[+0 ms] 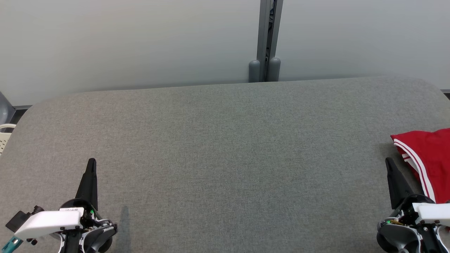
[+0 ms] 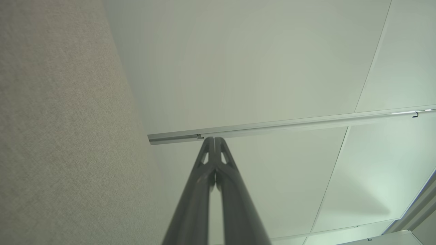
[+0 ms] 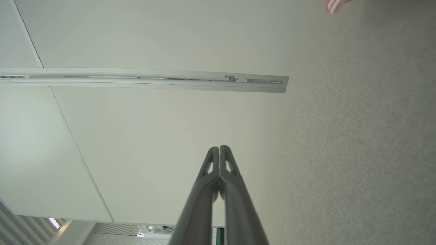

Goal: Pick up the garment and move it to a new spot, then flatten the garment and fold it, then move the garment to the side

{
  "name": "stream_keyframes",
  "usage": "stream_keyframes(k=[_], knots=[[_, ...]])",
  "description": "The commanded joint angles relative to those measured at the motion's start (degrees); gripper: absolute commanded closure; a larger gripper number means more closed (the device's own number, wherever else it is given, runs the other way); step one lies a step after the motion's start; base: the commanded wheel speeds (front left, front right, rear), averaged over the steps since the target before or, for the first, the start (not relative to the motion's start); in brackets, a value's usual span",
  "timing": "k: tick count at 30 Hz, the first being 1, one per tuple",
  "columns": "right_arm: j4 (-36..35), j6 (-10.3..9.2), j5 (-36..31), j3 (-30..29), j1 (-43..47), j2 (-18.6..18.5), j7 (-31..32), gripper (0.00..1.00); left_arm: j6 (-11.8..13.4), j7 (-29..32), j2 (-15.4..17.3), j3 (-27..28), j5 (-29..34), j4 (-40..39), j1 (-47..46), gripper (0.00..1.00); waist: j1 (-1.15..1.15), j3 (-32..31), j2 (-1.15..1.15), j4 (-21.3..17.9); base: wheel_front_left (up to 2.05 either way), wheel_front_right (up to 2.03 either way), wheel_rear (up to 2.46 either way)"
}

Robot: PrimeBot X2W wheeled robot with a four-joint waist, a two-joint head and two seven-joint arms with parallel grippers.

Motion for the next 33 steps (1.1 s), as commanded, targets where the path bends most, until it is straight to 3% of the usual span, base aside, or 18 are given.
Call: stream_keyframes(k=[1, 33], knots=[[0.1, 0.02, 0.1, -0.1, -0.3, -0.5, 0.1, 1.00, -0.3, 0.1, 0.1, 0.3, 0.0, 0.0, -0.9, 1.00, 0.00, 0.0, 0.00, 0.0, 0.00, 0.00, 0.00], [0.1, 0.02, 0.2, -0.1, -0.3, -0.5, 0.1, 1.00, -0.3, 0.2, 0.1, 0.3, 0.1, 0.0, -0.9, 1.00, 0.00, 0.0, 0.00, 0.0, 0.00, 0.00, 0.00]])
